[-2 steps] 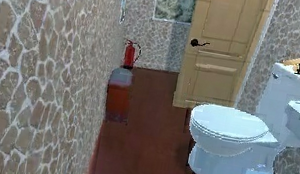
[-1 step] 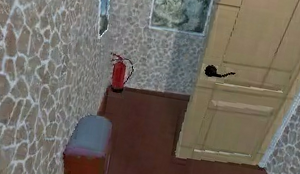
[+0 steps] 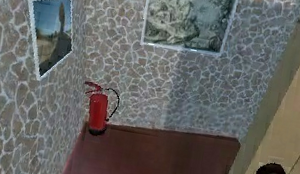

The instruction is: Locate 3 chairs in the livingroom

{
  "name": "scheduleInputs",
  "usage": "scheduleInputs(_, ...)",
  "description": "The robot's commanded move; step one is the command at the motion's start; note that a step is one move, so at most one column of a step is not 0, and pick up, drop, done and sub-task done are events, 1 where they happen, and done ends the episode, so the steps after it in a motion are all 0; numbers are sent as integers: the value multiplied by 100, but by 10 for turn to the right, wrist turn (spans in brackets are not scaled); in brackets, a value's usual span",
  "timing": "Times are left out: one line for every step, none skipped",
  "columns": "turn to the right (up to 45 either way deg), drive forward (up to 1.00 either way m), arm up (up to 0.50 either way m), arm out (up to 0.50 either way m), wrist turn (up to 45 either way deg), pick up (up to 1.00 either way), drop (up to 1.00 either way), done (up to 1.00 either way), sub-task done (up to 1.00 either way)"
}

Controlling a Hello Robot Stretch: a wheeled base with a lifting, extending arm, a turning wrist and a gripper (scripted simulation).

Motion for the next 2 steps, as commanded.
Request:
scheduleInputs(0, 80, 0, 0, 0, 0, 0, 0, 0)
scheduleInputs(330, 0, 0, 0, 0, 0, 0, 0, 0)
